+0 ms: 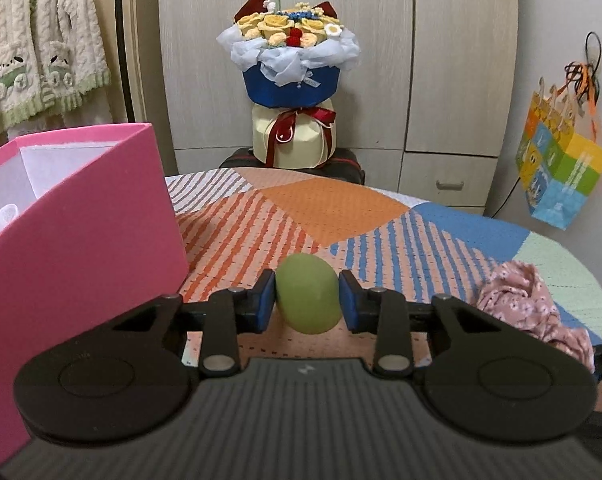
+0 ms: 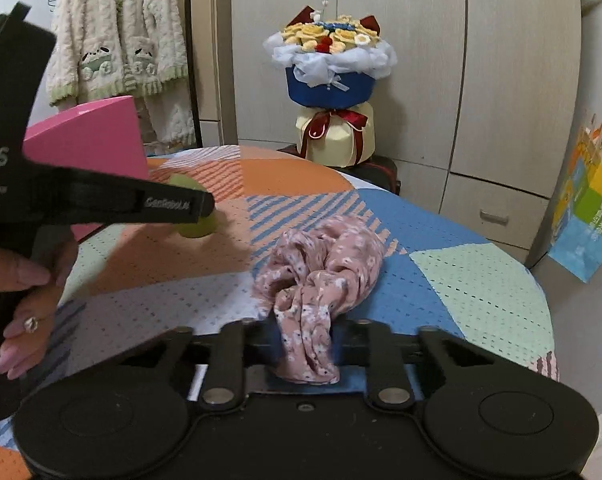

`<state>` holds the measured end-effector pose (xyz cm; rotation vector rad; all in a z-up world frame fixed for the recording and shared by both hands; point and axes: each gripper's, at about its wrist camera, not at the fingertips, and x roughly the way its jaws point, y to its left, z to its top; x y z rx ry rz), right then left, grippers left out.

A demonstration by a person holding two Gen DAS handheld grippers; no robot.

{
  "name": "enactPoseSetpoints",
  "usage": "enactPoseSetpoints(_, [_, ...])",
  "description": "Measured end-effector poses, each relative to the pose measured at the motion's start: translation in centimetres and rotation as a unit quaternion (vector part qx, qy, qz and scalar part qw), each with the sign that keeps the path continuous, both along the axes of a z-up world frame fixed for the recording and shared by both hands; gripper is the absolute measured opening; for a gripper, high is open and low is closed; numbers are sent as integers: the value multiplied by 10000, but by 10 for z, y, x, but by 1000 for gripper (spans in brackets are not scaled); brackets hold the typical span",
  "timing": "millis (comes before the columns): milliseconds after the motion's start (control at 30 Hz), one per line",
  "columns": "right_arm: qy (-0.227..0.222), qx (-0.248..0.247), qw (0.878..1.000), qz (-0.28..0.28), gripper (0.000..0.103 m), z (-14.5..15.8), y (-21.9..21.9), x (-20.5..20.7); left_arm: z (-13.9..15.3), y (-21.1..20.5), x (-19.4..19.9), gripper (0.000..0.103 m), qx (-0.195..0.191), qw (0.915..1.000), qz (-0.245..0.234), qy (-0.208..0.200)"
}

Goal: Organize soft objects
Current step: 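Grasp the green egg sponge with the left gripper while the right gripper grasps the pink scrunchie, then carry the green sponge and pink scrunchie over the pink box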

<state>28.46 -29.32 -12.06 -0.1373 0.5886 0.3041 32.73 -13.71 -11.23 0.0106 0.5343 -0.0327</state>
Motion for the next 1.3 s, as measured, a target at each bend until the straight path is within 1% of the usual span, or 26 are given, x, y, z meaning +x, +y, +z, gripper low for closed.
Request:
enactPoseSetpoints(67, [-93,-88,9999,1,18,1,3,-7,3,2,-5,33,-48,10000,-52,-59])
enactPoseSetpoints(200, [-128,-8,9999,-26,17,6,3,-19,8,7,-18,33,-168,9997,-155,-102])
enactPoseSetpoints(333, [-150,120,9997,-181,17,12,1,-33,15,9,-35,33,-200,9990,-398,-104])
enactPoseSetpoints(567, [-131,262,9981,-534,17,21,6,-63,29,19,-79,33,-389,9955,-824,-259])
enactPoseSetpoints(833, [-236,546,9946,-856,18,28,12,-106,38,35,-130,33,-611,9887,-1347,-230])
enactPoseSetpoints(1033, [-177,671,9923,-1026,18,27,19,-130,41,50,-159,33,-762,9834,-1646,-81])
enactPoseSetpoints(1167, [-53,741,9920,-1024,19,25,26,-144,41,59,-176,33,-703,9806,-1825,90])
enactPoseSetpoints(1300, [114,756,9925,-957,19,21,32,-159,37,67,-195,33,-579,9757,-2092,280])
